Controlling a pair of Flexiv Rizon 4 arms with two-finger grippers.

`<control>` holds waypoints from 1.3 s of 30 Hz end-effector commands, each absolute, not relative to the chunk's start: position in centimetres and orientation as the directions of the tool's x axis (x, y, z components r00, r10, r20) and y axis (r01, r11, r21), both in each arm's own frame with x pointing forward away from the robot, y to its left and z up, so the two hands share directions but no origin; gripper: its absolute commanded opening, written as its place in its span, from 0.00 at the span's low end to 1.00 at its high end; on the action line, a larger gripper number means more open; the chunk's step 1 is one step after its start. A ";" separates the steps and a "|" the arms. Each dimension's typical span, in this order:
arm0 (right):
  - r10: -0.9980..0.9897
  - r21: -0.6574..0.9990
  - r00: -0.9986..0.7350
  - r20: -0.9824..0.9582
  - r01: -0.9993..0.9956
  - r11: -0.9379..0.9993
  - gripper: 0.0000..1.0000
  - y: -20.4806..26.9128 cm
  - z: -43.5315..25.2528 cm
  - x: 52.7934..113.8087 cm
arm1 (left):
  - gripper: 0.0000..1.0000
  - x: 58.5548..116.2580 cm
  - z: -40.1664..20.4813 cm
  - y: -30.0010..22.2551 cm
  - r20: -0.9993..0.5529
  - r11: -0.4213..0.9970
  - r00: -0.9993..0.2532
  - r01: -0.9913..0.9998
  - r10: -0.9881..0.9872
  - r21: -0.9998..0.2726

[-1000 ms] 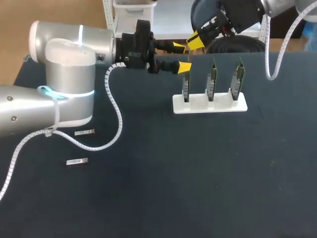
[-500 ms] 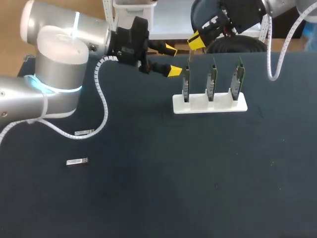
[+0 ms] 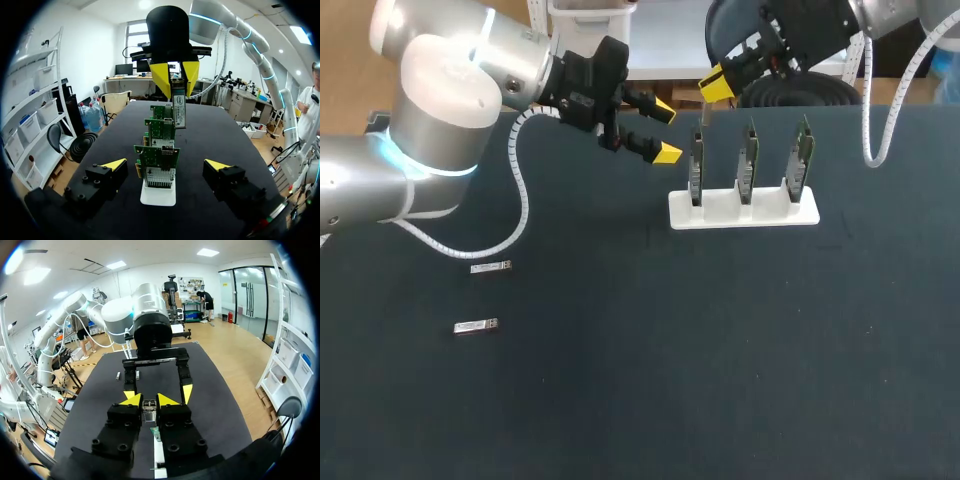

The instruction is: Pick up the optical module with the left hand, and insert it into the network port with the right hand.

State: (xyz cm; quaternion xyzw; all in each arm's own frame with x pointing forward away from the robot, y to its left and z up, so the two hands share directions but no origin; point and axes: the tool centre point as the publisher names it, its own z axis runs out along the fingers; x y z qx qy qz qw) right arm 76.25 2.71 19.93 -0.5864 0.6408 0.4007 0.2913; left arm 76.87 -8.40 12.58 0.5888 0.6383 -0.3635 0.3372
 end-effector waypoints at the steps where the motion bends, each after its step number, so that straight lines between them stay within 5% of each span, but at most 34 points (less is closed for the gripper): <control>1: -0.516 0.166 -0.142 -0.844 -0.986 0.001 0.00 2.7 19.9 75.8 | 1.00 77.5 12.2 -9.0 -0.845 0.018 -0.080 0.996 0.528 -0.084; 39: -0.539 0.138 -0.114 -0.834 -0.990 -0.003 0.00 2.8 20.0 75.3 | 1.00 76.7 11.4 -9.2 -0.826 0.024 -0.069 0.997 0.560 -0.068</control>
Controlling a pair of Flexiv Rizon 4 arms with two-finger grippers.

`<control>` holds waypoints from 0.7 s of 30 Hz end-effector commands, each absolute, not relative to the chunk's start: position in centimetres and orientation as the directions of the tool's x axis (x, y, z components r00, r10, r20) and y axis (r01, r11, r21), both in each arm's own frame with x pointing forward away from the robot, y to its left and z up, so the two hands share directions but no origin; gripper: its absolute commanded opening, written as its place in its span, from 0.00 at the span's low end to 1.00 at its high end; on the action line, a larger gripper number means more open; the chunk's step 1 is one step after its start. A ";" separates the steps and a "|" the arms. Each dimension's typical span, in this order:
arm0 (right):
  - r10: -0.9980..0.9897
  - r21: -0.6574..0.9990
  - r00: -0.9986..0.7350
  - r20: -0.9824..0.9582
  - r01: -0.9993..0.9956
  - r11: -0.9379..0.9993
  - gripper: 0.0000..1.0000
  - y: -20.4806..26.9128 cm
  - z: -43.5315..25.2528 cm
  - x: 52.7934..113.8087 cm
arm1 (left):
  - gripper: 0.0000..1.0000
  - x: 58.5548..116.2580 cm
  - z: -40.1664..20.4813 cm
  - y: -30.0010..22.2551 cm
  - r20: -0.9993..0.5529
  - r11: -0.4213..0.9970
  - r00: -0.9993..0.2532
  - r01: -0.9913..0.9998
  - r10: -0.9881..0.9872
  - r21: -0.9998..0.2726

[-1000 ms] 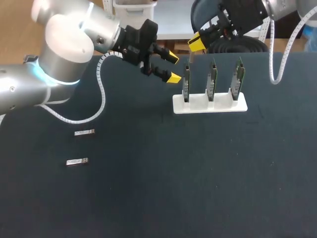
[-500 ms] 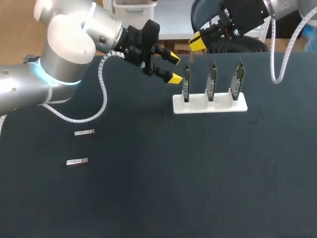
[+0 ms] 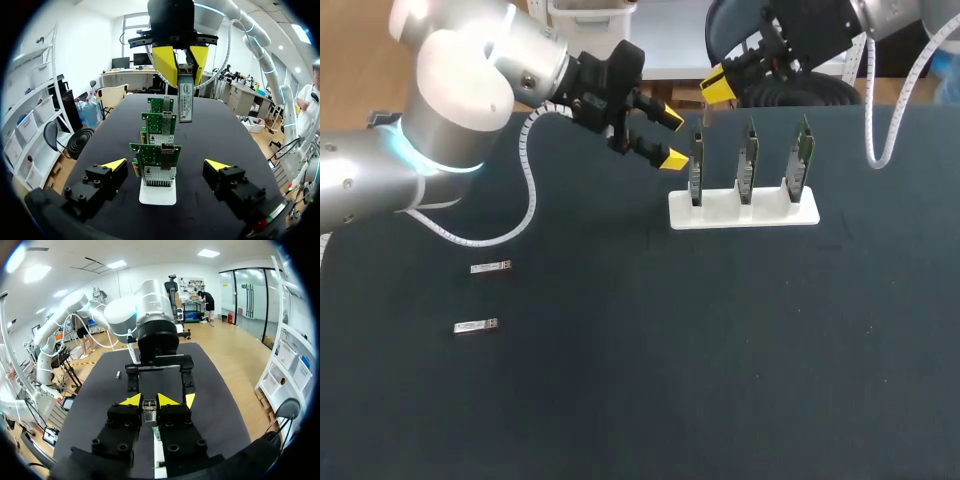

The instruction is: Pick up the optical module with the left hand, and insert it into the network port with the right hand.

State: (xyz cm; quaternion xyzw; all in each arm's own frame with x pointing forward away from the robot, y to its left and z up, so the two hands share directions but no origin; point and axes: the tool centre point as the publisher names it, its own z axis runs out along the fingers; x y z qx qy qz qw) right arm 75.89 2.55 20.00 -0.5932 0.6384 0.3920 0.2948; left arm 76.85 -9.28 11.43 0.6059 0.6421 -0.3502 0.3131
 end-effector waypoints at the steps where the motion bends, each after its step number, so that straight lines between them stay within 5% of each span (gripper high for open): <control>1: -0.543 0.136 -0.112 -0.832 -0.991 -0.005 0.00 2.9 20.0 75.3 | 1.00 76.7 11.4 -9.2 -0.826 0.024 -0.069 0.997 0.560 -0.068; 21: -0.613 0.066 -0.063 -0.787 -0.998 0.017 0.00 3.7 18.3 75.8 | 1.00 76.7 11.4 -9.2 -0.826 0.024 -0.069 0.997 0.560 -0.068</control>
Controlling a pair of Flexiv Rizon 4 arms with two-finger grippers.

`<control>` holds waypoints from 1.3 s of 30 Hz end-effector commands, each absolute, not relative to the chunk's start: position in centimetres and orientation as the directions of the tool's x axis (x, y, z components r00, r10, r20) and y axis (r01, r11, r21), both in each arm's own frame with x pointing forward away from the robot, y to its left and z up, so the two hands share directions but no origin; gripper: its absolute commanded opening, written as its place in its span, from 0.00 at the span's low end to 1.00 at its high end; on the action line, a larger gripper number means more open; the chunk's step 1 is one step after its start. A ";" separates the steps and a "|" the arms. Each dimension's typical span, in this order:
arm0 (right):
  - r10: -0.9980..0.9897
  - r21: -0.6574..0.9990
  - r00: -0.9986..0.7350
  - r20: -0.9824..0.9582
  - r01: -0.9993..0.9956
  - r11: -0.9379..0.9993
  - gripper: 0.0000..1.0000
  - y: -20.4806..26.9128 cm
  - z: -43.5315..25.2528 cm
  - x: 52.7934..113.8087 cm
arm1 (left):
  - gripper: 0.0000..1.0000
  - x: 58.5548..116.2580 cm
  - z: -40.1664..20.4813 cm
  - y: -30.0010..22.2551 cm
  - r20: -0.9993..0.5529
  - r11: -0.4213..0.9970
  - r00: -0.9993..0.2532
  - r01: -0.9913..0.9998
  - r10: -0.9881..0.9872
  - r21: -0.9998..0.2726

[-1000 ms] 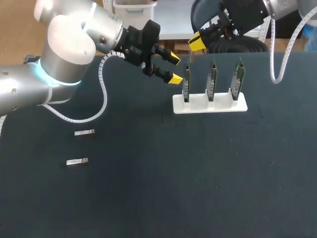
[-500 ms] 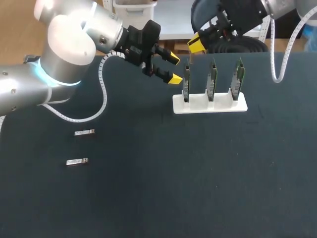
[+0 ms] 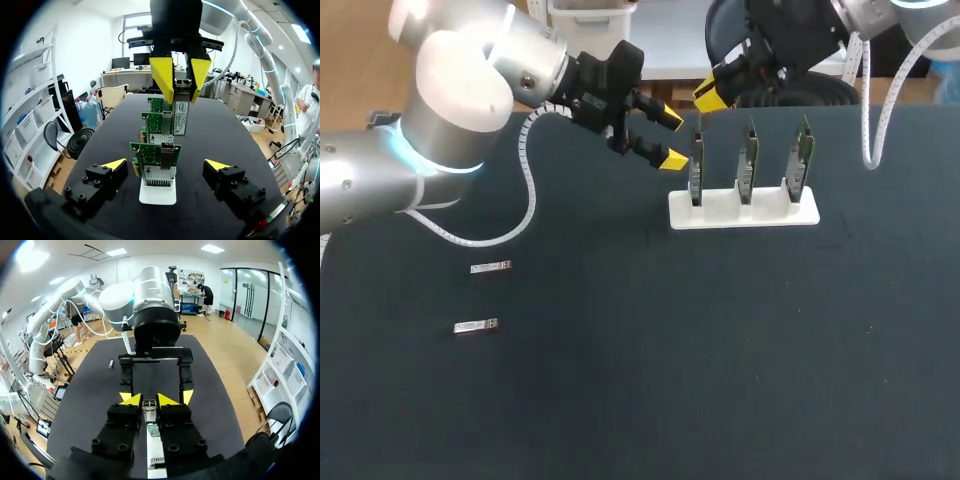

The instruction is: Pick up the optical module with the left hand, and insert it into the network port with the right hand.

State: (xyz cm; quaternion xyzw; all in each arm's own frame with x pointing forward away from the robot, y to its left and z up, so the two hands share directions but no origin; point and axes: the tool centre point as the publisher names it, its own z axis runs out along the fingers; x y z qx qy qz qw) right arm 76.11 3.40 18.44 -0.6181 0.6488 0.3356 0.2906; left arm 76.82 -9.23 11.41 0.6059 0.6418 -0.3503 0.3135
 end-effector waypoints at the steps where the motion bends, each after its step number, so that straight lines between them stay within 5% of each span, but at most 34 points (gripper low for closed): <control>1: -0.618 0.061 -0.059 -0.784 -0.998 0.018 0.00 3.8 18.2 75.9 | 1.00 76.7 11.4 -9.2 -0.826 0.024 -0.069 0.997 0.560 -0.068; 39: -0.634 0.062 -0.045 -0.772 -0.998 -0.005 0.00 4.1 16.7 77.4 | 1.00 76.7 11.4 -9.2 -0.826 0.024 -0.069 0.997 0.560 -0.068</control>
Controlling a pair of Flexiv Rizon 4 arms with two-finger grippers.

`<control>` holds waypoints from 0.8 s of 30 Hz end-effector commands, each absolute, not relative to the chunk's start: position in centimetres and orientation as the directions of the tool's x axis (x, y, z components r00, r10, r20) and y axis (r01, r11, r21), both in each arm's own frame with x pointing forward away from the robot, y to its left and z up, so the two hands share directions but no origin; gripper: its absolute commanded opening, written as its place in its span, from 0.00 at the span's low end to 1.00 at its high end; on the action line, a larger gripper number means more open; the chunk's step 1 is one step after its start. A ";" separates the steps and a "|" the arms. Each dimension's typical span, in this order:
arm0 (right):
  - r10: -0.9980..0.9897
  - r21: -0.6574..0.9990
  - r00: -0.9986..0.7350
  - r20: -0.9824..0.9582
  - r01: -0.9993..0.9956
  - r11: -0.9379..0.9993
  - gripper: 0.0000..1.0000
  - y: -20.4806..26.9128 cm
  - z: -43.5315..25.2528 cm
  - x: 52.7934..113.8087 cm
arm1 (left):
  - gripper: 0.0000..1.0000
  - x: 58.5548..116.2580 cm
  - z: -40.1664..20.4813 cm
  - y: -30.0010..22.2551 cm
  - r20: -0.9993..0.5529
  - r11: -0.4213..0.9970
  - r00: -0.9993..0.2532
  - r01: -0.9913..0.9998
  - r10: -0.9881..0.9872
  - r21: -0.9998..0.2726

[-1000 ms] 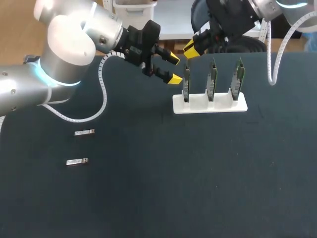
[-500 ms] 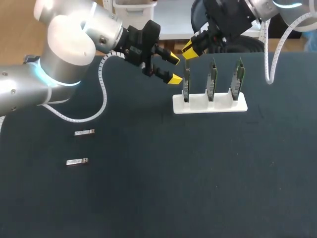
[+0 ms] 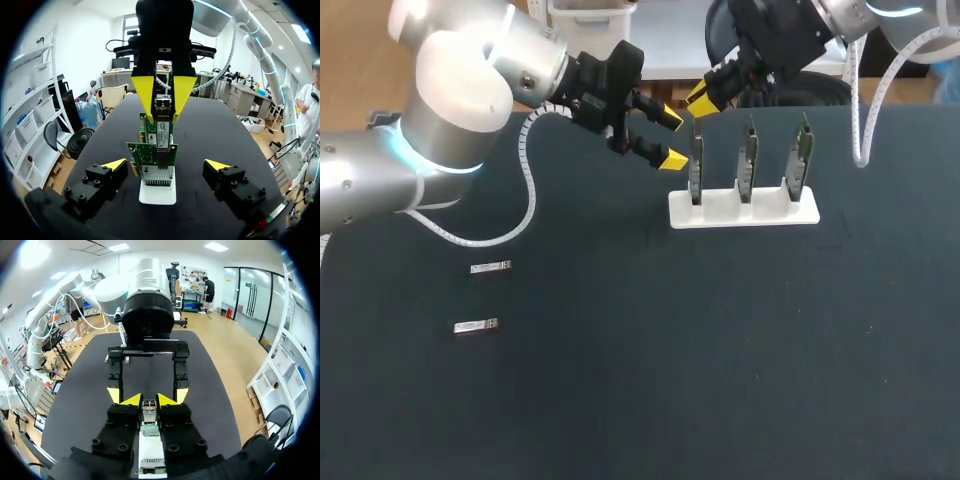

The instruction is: Pick up the optical module with the left hand, and insert it into the network port with the right hand.

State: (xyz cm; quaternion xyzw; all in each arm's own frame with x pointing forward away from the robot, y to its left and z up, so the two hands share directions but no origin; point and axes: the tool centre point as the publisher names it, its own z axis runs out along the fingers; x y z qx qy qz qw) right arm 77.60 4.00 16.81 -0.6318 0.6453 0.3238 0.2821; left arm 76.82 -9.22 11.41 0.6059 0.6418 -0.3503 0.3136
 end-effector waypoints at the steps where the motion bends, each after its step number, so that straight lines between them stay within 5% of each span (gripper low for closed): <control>1: -0.635 0.065 -0.048 -0.771 -0.998 -0.004 0.00 4.1 16.6 77.4 | 1.00 76.7 11.4 -9.2 -0.826 0.024 -0.069 0.997 0.560 -0.068; 12: -0.629 0.090 -0.091 -0.772 -0.995 0.034 0.01 3.7 15.9 77.2 | 1.00 76.7 11.4 -9.2 -0.826 0.024 -0.069 0.997 0.560 -0.068; 14: -0.626 0.093 -0.097 -0.774 -0.995 0.039 1.00 3.7 16.0 77.2 | 1.00 76.7 11.4 -9.2 -0.826 0.024 -0.069 0.997 0.560 -0.068; 24: -0.581 0.128 -0.131 -0.803 -0.991 0.046 1.00 3.0 16.7 76.9 | 1.00 76.7 11.4 -9.2 -0.826 0.024 -0.069 0.997 0.560 -0.068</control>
